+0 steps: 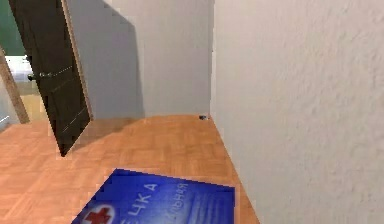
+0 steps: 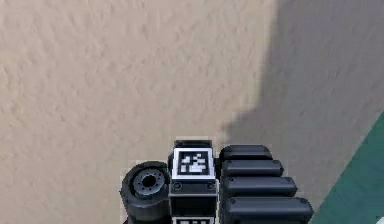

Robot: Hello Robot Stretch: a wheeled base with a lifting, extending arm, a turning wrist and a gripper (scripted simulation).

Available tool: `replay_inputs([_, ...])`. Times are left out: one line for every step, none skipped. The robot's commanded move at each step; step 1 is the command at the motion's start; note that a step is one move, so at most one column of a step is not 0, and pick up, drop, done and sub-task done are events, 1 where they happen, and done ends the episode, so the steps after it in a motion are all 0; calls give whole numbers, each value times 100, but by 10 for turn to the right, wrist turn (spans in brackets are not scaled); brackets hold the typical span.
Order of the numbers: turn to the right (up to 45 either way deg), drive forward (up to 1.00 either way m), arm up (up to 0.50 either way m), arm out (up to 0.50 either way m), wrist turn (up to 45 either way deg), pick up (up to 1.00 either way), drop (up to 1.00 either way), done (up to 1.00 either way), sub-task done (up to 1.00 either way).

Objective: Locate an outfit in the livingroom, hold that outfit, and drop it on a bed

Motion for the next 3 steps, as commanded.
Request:
replay_inputs([-30, 0, 0, 0, 0, 0, 0, 0, 0])
replay_inputs([0, 55, 0, 0, 0, 0, 0, 0, 0])
replay_inputs([-450, 0, 0, 0, 0, 0, 0, 0, 0])
